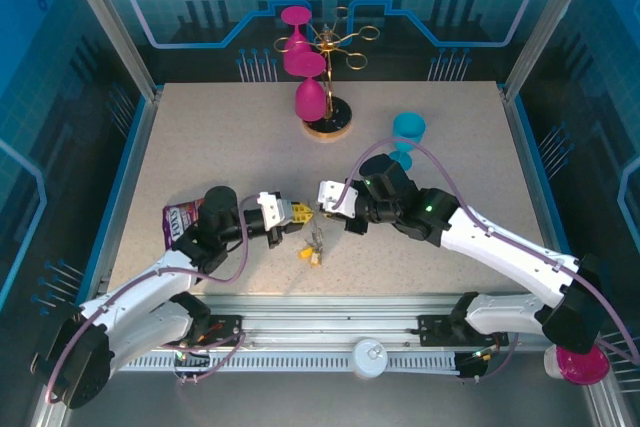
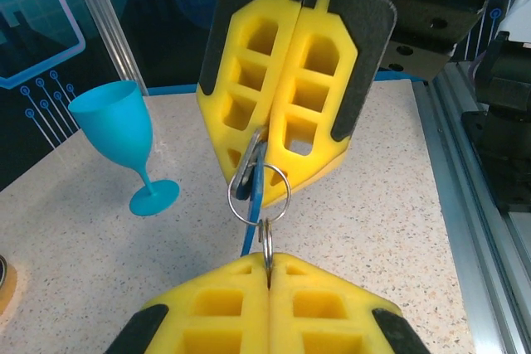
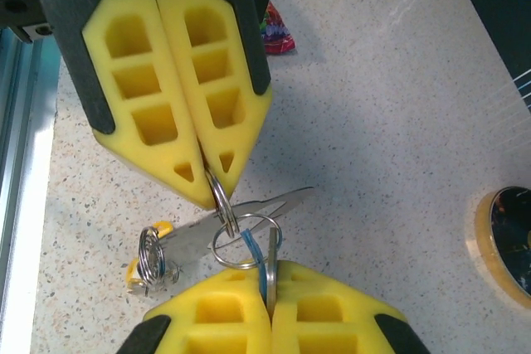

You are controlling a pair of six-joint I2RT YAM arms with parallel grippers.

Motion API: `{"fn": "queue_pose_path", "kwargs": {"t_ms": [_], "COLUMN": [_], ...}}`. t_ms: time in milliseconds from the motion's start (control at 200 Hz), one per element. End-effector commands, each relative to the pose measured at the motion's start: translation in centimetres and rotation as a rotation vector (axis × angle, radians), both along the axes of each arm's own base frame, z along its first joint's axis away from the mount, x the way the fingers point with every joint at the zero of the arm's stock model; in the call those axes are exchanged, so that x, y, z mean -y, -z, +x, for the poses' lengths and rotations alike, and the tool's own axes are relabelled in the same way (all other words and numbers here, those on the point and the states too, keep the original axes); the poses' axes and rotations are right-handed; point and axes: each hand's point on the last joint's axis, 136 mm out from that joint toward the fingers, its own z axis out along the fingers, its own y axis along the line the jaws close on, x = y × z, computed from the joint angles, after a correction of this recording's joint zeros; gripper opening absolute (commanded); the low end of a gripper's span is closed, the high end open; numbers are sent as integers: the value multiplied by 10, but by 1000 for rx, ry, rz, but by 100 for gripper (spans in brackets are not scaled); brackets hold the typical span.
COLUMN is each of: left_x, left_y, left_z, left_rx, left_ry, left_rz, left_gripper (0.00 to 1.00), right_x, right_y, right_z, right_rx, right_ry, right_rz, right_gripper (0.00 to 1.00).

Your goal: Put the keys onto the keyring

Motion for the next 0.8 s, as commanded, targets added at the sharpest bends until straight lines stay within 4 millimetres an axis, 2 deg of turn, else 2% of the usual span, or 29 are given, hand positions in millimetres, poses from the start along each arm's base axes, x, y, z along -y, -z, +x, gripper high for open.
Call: {"fn": "queue_pose_path", "kwargs": {"t_ms": [0,210,240,310,370,500,580,610,700,796], "left_x": [0,1,0,-1,-3,-9,-13,-16,-28,-48], "left_y": [13,19,18,14,11,5,-2,-7,-22,-38], "left_z": [0,3,4,10,13,17,20,23,31,42], "left_rx": [-23,-43,-38,-36,-24,6,43,64,136,214], "left_ry": [3,-2,-9,-42,-66,-116,-157,-179,-269,-404], "left_rz": [55,73,70,56,44,18,0,-15,-66,-120], "left_gripper": [0,0,6,34,49,69,75,84,98,99], "right_x": [-5,-19,-20,-21,-22,-22,-21,-20,-19,-22], "right_y": [-28,-42,-42,-41,-36,-29,-23,-19,-12,-9], "right_z": [12,19,20,25,29,37,44,47,53,57], "right_rx": [101,174,180,191,198,201,208,208,207,196], "right_ry": [21,4,5,18,24,50,76,86,108,119], "right_rz": [28,47,43,35,13,-14,-43,-62,-99,-96], "right_gripper": [0,0,0,0,0,0,0,0,0,0]}}
